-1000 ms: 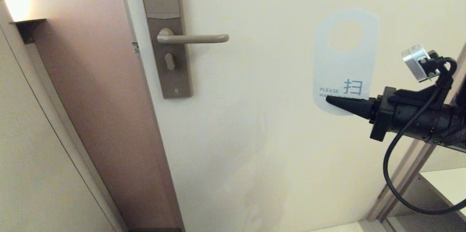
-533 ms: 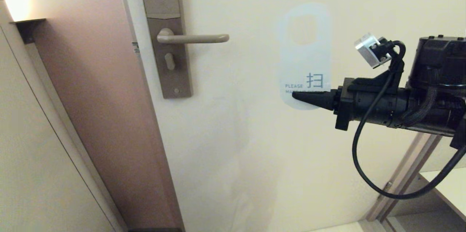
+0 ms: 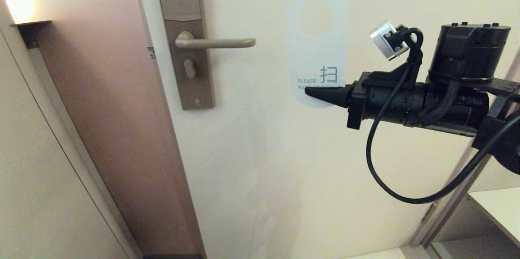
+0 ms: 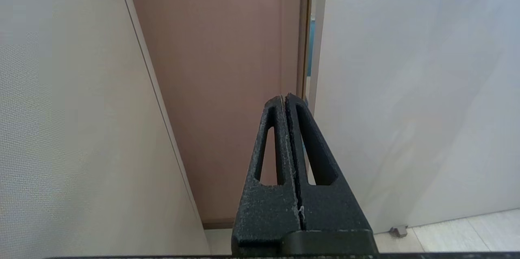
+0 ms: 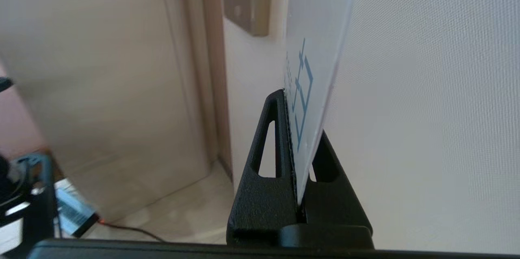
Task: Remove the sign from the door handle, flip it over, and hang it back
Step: Hang the sign back with the other side facing out
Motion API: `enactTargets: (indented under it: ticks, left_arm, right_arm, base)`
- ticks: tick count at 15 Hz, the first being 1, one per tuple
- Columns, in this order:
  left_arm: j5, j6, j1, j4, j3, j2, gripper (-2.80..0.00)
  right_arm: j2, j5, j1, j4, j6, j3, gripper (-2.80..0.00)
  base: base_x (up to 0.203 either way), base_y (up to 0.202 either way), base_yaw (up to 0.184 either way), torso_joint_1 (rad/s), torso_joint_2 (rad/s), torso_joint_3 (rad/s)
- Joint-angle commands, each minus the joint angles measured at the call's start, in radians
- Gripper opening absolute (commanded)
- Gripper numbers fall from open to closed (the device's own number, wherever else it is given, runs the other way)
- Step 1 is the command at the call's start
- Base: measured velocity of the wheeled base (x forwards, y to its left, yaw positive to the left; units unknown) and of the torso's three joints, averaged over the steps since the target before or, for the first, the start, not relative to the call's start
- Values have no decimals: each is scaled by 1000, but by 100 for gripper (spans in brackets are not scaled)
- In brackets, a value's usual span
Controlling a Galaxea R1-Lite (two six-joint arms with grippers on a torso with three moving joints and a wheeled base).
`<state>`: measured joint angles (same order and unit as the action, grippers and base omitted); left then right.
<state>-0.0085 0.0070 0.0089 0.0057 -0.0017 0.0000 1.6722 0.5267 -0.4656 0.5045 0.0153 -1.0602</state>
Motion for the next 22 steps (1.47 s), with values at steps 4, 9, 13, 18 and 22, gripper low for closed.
enactTargets:
  ticks: [4,9,13,18,22]
  left_arm:
    - [-1,1,0,0,0,2,-280]
    - [1,0,0,0,0,0,-280]
    - [-1,-1,0,0,0,2,-280]
    - [0,-1,0,0,0,2,-280]
    - [0,0,0,0,0,2,-280]
  right_arm:
    - [36,-102,-61,58,1,-22,-280]
    - [87,-251,-114,148,4,-26,-280]
    - [132,-327,-116,192,8,-26,-280]
    - [180,-382,-116,212,11,-24,-280]
    - [214,-383,-116,210,14,-28,-280]
  base:
    - [0,0,0,0,0,0]
    - [0,0,0,0,0,0]
    - [0,0,0,0,0,0]
    - [0,0,0,0,0,0]
    - [0,0,0,0,0,0]
